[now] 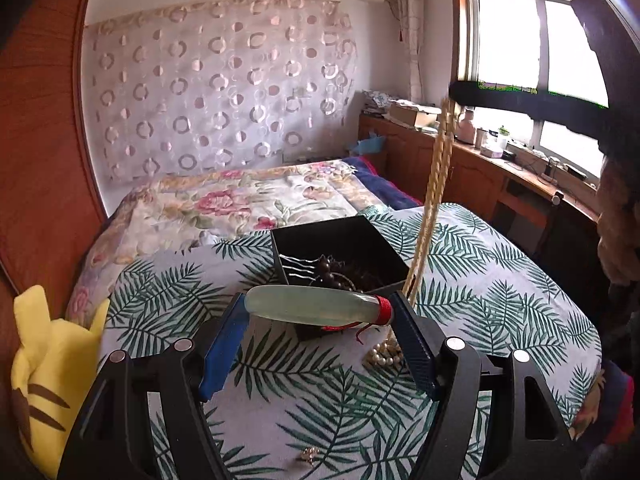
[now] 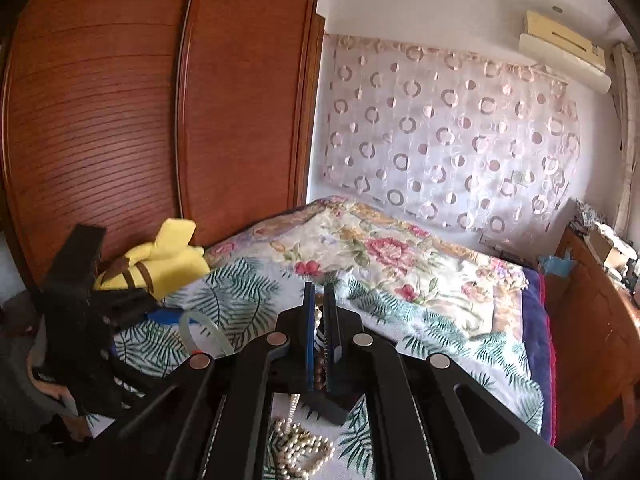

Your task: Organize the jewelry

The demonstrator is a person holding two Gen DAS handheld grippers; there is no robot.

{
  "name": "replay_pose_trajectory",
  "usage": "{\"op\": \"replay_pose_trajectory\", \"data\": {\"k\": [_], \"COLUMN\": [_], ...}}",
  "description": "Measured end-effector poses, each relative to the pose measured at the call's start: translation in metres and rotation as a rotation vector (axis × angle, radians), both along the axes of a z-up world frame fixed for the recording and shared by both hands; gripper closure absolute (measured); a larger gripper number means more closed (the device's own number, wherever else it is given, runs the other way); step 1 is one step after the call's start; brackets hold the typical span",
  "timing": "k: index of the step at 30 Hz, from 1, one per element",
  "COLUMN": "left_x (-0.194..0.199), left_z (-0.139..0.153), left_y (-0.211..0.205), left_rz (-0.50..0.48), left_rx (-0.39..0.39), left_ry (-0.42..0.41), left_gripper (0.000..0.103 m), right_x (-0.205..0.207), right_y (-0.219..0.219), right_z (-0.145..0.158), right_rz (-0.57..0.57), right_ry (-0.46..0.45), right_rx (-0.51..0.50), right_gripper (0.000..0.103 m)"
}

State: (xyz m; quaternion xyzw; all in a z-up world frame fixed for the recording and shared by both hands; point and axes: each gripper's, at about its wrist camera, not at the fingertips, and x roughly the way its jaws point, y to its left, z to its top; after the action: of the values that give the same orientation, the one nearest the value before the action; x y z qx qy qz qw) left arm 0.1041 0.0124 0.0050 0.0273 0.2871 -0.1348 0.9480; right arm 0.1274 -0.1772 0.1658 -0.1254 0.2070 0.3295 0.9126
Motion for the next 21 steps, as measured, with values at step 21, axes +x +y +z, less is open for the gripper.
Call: {"op": "replay_pose_trajectory", "data": {"k": [21], "left_x": [0.058], "left_z": [-0.006], "left_y": [-0.012], "left_rz": [0.014], "left_rx": [0.023], "left_ry": [0.016], "left_gripper": [0.034], "right_x": [0.069], "right_y": [-0.003], "right_z": [0.014], "right_rz": [-0.104], "right_ry": [-0.012], "right_rx": [-0.012], "right_gripper": [0.098]}}
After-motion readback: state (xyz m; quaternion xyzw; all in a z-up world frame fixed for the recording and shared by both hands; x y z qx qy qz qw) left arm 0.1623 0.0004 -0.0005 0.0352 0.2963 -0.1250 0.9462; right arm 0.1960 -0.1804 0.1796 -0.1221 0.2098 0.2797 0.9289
